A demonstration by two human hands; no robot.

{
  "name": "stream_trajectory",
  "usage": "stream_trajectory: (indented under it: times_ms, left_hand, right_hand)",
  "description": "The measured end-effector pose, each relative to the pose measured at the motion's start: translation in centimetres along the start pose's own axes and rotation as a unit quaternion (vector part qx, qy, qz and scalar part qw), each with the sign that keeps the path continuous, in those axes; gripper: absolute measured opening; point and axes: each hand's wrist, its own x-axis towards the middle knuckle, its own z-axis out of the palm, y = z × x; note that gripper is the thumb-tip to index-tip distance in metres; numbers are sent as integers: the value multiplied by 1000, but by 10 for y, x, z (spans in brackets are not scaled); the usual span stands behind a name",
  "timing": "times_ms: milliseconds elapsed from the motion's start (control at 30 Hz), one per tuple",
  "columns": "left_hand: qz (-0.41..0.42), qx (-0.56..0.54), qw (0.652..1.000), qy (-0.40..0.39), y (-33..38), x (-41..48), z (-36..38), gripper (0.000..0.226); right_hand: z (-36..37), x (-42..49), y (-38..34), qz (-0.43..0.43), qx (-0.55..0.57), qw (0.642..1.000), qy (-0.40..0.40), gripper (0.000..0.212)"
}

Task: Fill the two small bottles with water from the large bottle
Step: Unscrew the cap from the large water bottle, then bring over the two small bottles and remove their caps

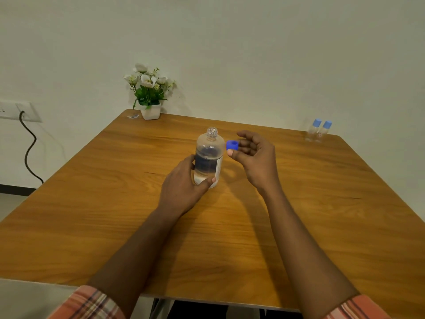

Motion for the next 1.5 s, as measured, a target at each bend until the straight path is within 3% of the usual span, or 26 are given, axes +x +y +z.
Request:
stream_trajectory:
  times_ms: [333, 867, 1033, 1167, 1333, 1500]
  left_hand:
    - [-5, 21, 1000, -17, -2, 2, 3, 73]
    - [-15, 29, 999, -27, 1, 2, 2, 72]
    - [-73, 36, 996, -31, -2, -9, 2, 90]
    - [-125, 32, 991, -26, 7, -35, 1, 88]
    - [-64, 18, 996, -62, 34, -69, 9, 71]
    - [16, 9, 993, -116, 64, -63, 35, 61]
  right_hand:
    - [10, -24, 49, 64, -120, 990, -35, 58]
    - [19, -22, 61, 76, -171, 981, -44, 71]
    - [13, -23, 59, 88, -162, 980, -74, 79]
    - [3, -26, 60, 92, -155, 980, -89, 84]
    - [-18, -33, 62, 103, -132, 982, -92, 82]
    - [-41, -38, 67, 105, -108, 987, -56, 67]
